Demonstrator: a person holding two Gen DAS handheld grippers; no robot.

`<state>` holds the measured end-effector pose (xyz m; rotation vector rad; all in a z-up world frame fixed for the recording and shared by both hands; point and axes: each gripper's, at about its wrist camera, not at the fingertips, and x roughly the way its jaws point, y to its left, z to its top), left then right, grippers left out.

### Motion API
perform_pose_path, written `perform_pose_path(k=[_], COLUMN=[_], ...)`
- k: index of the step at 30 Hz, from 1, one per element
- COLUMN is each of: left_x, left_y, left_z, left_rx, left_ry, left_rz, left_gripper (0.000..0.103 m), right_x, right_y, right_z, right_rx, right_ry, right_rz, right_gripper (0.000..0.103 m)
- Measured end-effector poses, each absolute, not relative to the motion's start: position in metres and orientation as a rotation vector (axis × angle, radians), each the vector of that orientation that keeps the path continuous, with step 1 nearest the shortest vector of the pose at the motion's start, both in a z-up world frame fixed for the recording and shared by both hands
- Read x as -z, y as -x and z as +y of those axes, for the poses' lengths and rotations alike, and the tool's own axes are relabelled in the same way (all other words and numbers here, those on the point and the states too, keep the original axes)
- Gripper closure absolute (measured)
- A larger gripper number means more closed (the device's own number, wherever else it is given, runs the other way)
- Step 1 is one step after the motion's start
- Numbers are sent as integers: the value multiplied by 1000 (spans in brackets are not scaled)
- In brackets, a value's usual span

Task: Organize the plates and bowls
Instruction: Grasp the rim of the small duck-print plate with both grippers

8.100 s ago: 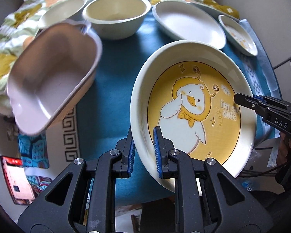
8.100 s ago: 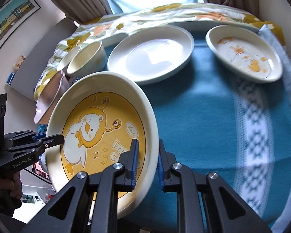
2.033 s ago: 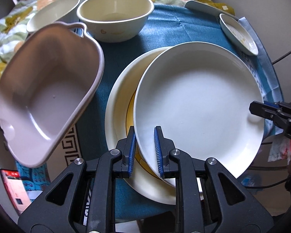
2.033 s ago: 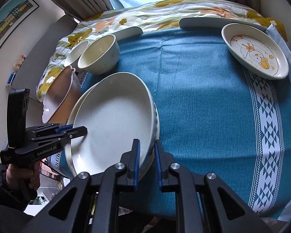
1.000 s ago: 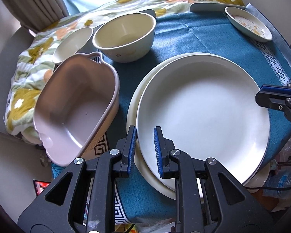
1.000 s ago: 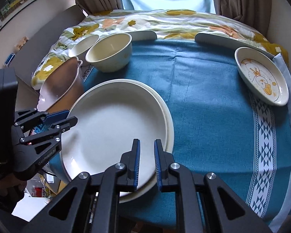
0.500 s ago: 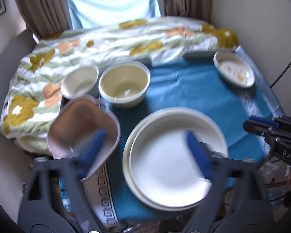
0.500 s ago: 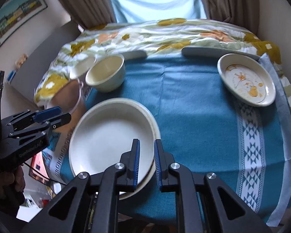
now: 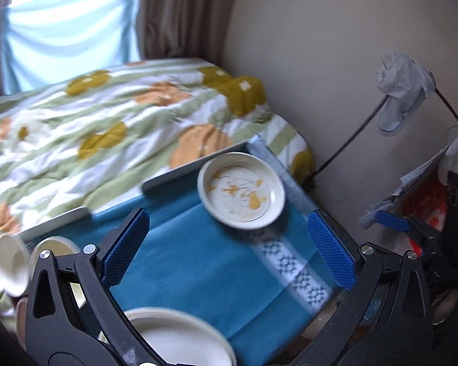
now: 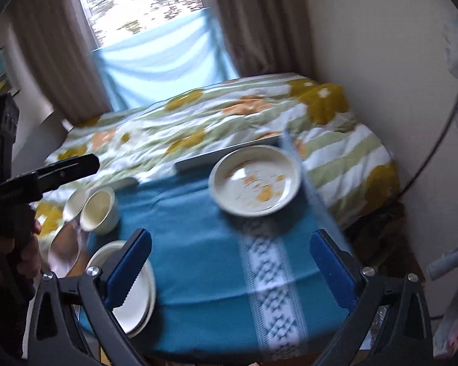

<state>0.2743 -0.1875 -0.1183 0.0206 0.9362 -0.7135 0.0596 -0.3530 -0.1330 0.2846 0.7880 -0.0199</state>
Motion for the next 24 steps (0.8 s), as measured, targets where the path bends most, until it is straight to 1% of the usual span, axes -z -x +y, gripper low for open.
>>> perform_pose_path(k=[3,4,6,7,8,9,11,12,13,14,15,17,18,21,22,24], left_x=[150,165,192,207,219,232,255,265,273,280,287,299,302,309,310,311], left_y=[-307,-317,-334,-343,-349,-358,-376,-386,-395,-401,-408,-418,-420,-425,-426,-427], left_z=[-223,-233,-247,-254,-258,-263,-272,-276,-279,-280,-282,-287,-288,-295,-296,-297], left_rx=[724,721,722,720,720,719,710,698,691,685,677,674,677,683,683,670], left_ry=[-33,-40,-45,-47,-50,-56,-64,-65,-56,-50,-47,-47,-49,-75,-82,-100], left_rz=[1015,1048,1107,1136,1162,1189,1228,1245,1261,1274,1287,1310,1316,1316,1310,1302], left_gripper=[1,2,11,18,23,24,27,27,32,38,41,52,54,62,68,73], right_x=[165,182,209,222,233,242,255,262,267,272,275,281,283,291,292,295], right_y=[-90,-100,-114,-121,-128,-136,-148,-156,-161,-168,-173,-182,-185,-190,-191,-194], right_z=[-391,-402,-417,-422,-426,-430,-438,-441,-441,-442,-442,-443,-444,-450,-451,-452], right_rx=[14,17,20,25,30,35,44,51,54,61,69,83,91,118,118,113], right_ry=[-462,-535,-635,-669,-690,-709,-740,-756,-762,-755,-742,-726,-729,-743,-748,-746], right_rz=[831,851,872,885,897,904,912,919,922,927,933,936,937,936,934,937], right_gripper=[0,1,9,17,21,22,32,35,39,45,47,53,55,68,72,76])
